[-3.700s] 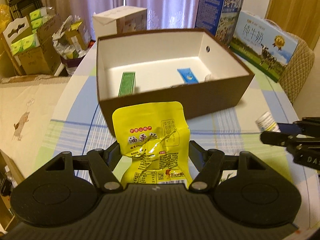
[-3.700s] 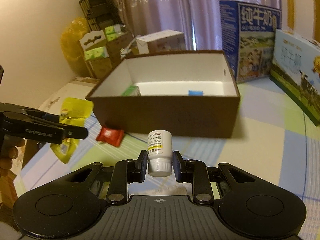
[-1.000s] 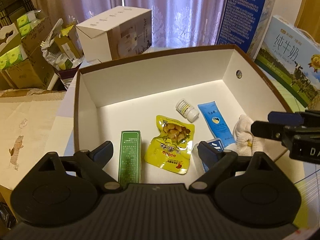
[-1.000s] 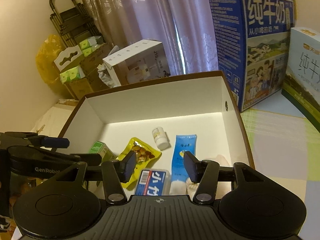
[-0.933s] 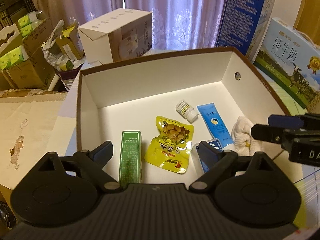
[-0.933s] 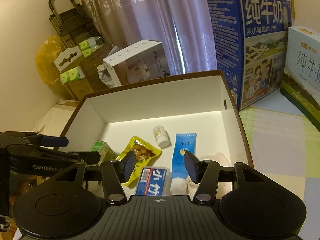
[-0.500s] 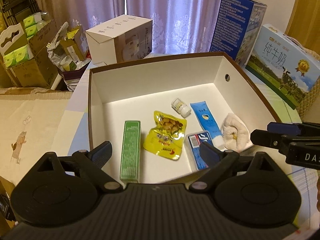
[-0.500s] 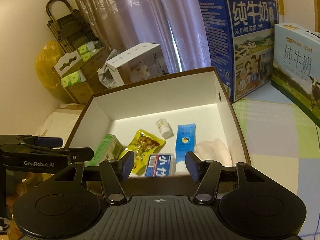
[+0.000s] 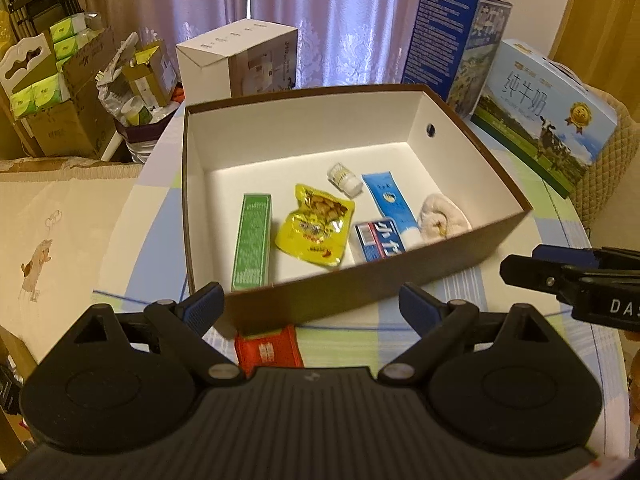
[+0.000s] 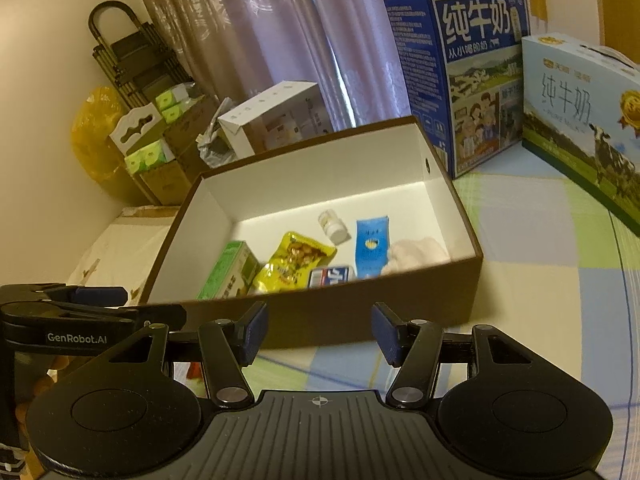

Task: Organize objects
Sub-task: 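Withdraw both tools from the box toward the white clip and sunglasses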

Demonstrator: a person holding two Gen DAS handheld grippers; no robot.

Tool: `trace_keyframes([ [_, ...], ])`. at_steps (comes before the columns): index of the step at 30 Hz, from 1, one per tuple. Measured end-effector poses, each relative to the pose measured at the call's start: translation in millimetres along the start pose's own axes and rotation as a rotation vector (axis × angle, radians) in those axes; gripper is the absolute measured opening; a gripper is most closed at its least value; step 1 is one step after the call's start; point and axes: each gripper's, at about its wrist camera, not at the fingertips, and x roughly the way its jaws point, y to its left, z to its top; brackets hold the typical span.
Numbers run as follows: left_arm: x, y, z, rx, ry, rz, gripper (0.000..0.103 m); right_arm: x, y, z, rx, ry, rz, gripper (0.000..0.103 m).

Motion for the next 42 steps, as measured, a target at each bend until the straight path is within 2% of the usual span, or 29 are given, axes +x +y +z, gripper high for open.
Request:
trace_keyframes([
  [18, -37, -5, -47, 0.029, 0.018, -0.015, 0.092, -40, 12, -52, 0.025, 0.023, -0.016, 0.054],
  [34, -43, 5, -89, 0.034, 0.072, -0.005, 0.092, -57, -3, -98, 0.101, 0.079, -0.074, 0.054],
  [42, -35, 3, -118, 0.072, 0.131, -0.029, 0.092, -62, -10, -119, 0.135, 0.114, -0.098, 0.054],
])
